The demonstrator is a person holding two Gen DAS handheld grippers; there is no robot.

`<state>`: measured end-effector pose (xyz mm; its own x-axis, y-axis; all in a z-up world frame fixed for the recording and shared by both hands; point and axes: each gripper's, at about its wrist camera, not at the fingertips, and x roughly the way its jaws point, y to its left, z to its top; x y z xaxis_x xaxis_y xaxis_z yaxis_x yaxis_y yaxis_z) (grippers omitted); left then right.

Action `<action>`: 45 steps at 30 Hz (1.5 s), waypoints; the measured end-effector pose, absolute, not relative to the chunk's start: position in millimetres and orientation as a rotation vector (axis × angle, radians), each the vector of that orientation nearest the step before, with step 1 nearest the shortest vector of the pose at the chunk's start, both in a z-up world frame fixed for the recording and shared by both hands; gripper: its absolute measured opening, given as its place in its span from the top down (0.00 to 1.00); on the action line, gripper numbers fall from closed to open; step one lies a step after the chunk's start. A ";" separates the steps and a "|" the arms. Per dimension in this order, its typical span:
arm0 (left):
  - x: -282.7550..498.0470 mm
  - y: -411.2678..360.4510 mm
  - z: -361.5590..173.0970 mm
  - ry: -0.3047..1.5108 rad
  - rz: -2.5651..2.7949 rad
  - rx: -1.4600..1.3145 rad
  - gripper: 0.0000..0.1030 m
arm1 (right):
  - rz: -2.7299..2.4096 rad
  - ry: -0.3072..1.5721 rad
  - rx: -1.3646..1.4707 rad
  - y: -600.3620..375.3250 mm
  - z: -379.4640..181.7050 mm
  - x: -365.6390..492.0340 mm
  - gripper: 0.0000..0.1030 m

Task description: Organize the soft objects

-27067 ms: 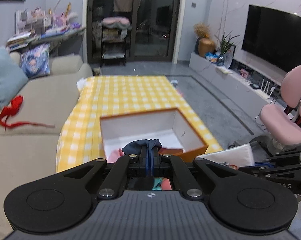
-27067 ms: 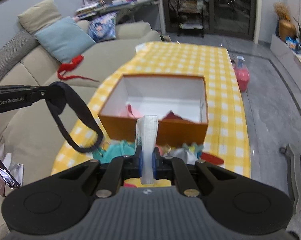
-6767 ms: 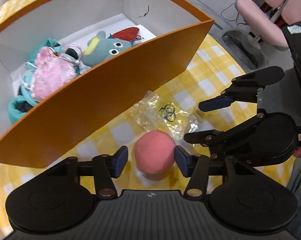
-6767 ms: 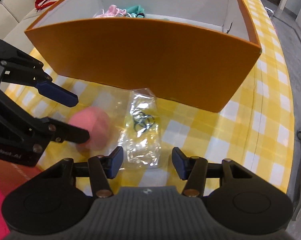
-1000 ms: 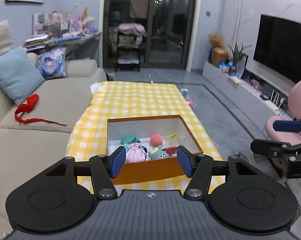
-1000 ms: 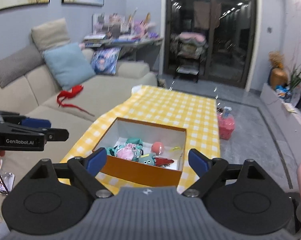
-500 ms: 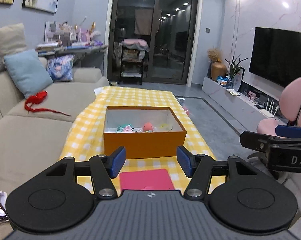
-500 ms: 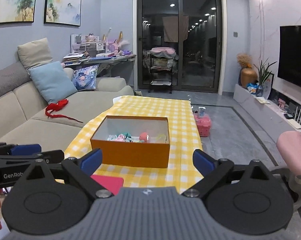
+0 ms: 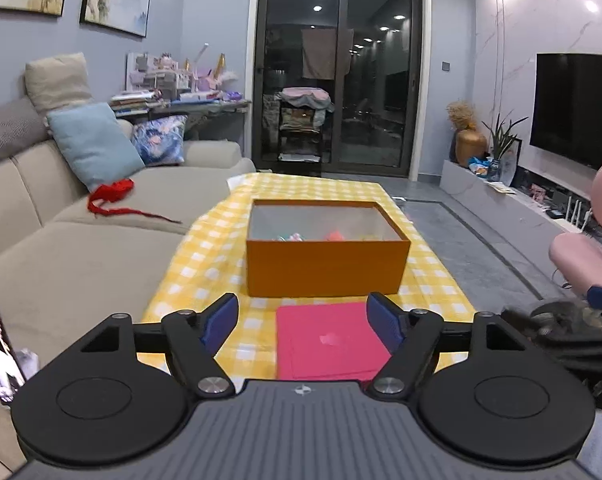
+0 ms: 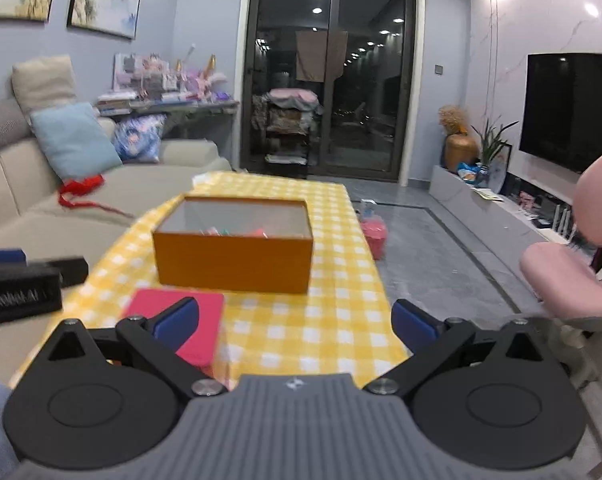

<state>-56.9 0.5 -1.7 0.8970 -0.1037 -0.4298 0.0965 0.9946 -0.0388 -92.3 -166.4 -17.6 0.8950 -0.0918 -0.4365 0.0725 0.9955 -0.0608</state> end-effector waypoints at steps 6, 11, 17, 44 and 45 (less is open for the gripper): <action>-55.3 -6.1 -25.2 0.475 -0.094 0.012 0.15 | -0.086 0.472 -0.007 -170.8 -33.6 -92.1 0.03; -52.0 -15.9 -37.6 0.516 -0.088 0.049 0.14 | -0.085 0.507 -0.001 -173.4 -45.5 -86.6 0.03; -50.0 -17.8 -49.5 0.578 -0.091 0.050 0.14 | -0.098 0.562 0.045 -183.7 -53.4 -82.1 0.03; -48.0 -16.0 -50.2 0.606 -0.088 0.044 0.14 | -0.085 0.569 0.024 -178.1 -53.9 -85.1 0.03; -48.5 -16.5 -49.1 0.604 -0.089 0.045 0.14 | -0.086 0.567 0.025 -178.4 -54.1 -85.4 0.03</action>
